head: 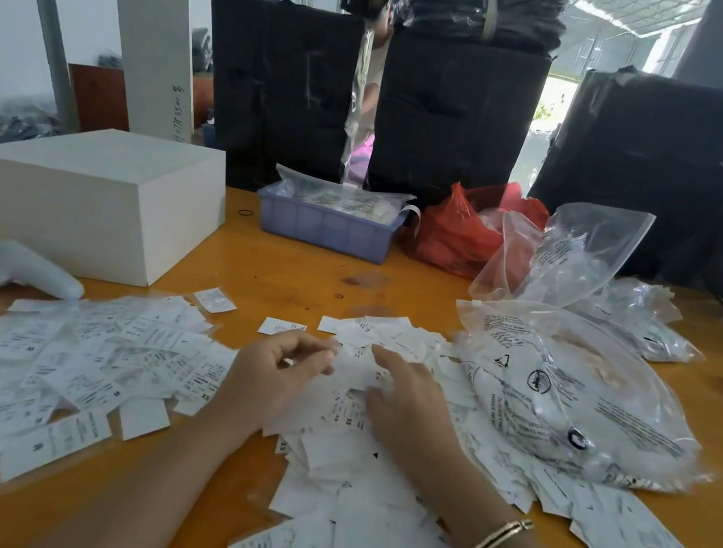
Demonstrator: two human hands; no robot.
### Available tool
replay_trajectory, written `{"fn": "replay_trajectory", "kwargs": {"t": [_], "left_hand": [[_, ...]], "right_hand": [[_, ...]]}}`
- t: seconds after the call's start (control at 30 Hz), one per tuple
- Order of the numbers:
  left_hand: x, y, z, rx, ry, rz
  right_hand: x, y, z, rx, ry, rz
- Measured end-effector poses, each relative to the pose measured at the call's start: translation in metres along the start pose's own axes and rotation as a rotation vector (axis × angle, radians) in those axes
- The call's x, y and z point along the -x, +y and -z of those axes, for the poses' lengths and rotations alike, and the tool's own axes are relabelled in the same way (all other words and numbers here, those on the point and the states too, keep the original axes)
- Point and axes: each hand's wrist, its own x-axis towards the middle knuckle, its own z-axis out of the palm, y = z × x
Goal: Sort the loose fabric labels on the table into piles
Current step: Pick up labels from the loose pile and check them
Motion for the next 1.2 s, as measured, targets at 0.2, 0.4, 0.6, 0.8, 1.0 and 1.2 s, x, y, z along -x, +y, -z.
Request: {"fn": "replay_trajectory", "kwargs": {"t": [0.2, 0.4, 0.6, 0.8, 1.0, 1.2], "left_hand": [[0.000, 0.003, -0.001, 0.115, -0.004, 0.077], [0.003, 0.007, -0.002, 0.192, -0.038, 0.077], [0.000, 0.007, -0.002, 0.170, -0.023, 0.108], [-0.002, 0.006, -0.004, 0.161, -0.009, 0.097], [-0.003, 0.001, -0.007, 0.105, -0.041, -0.007], [-0.002, -0.001, -0.010, -0.027, -0.066, -0.088]], "right_hand": [[-0.004, 0.003, -0.007, 0.248, 0.102, 0.146], [0.002, 0.002, 0.005, -0.373, 0.224, -0.044], [0.004, 0.004, 0.014, -1.020, 0.100, -0.176], [-0.002, 0.006, 0.011, -1.081, 0.077, -0.168], [0.002, -0.004, 0.012, -0.756, 0.091, -0.007], [0.001, -0.007, 0.005, -0.524, 0.025, 0.108]]}}
